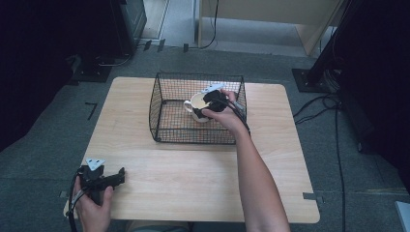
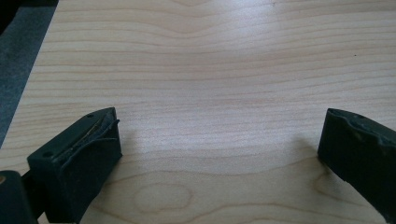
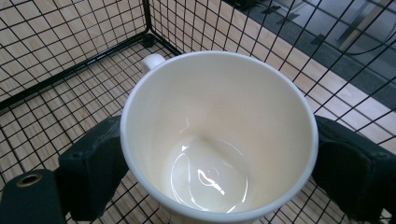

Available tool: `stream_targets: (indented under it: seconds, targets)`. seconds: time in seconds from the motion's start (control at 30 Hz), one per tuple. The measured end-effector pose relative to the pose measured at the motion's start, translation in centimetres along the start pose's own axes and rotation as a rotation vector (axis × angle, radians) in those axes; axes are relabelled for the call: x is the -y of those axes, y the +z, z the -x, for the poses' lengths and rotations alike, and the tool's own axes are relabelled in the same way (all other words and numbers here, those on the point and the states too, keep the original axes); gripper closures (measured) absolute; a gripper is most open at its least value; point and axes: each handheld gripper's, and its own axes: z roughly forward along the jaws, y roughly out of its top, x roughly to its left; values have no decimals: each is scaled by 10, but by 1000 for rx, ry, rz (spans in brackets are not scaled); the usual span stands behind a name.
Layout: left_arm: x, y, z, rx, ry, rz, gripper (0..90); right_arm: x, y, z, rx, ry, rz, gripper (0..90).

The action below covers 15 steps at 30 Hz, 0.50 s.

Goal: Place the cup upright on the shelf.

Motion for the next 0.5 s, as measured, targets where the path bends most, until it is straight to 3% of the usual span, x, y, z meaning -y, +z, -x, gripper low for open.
stream_targets:
  seconds: [0.13,0.27,0.5]
  targets:
    - [0,0,0,0,0,0,0,-2,-2,-3,39,-19,-11,94]
    - [0,0,0,0,0,0,0,-8,-12,-4,43,-12,29,6]
    - [0,0,0,0,0,0,0,-15,-25,-5,45,-2,95,0]
